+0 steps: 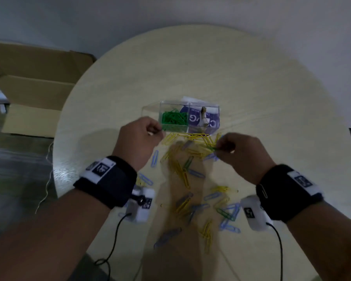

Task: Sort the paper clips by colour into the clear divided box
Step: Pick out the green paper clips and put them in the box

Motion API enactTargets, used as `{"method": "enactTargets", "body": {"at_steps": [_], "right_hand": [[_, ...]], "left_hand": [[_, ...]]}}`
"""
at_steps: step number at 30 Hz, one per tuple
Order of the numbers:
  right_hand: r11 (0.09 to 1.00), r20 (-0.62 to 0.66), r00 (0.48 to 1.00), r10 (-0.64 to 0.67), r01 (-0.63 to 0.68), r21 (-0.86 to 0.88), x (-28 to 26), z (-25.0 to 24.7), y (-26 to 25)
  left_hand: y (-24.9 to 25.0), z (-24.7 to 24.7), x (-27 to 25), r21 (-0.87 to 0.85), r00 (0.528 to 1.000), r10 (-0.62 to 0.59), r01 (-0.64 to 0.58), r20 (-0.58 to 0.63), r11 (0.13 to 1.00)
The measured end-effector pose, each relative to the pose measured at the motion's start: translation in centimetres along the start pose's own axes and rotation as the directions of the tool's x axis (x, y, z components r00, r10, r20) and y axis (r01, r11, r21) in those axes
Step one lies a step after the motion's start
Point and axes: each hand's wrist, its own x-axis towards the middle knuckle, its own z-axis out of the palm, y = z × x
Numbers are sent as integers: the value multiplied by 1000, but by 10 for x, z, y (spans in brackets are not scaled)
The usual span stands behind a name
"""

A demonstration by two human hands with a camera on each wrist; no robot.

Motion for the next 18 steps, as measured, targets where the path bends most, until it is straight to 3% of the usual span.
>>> {"method": "enactTargets", "body": {"at_steps": [5, 8, 11, 15, 18], "right_hand": [[997, -14, 997, 75, -75, -24, 60, -5, -43], [989, 17, 994, 109, -107, -107, 93, 5, -60], [986, 91, 985, 145, -136, -94, 115, 17, -71], [990, 60, 989, 137, -139, 36, 113, 19, -71], [991, -74, 990, 119, -113, 73, 74, 3, -55]], "left_hand": [[19, 7, 46, 64, 998, -2, 6, -59, 998], [14, 13, 55, -6, 997, -66, 66, -39, 998], [6, 9, 48, -48, 991, -47, 41, -129, 998], [-3, -4, 22, -93, 982, -53, 37, -181, 995], [-10, -6, -11, 38, 993, 13, -9, -115, 999]]}}
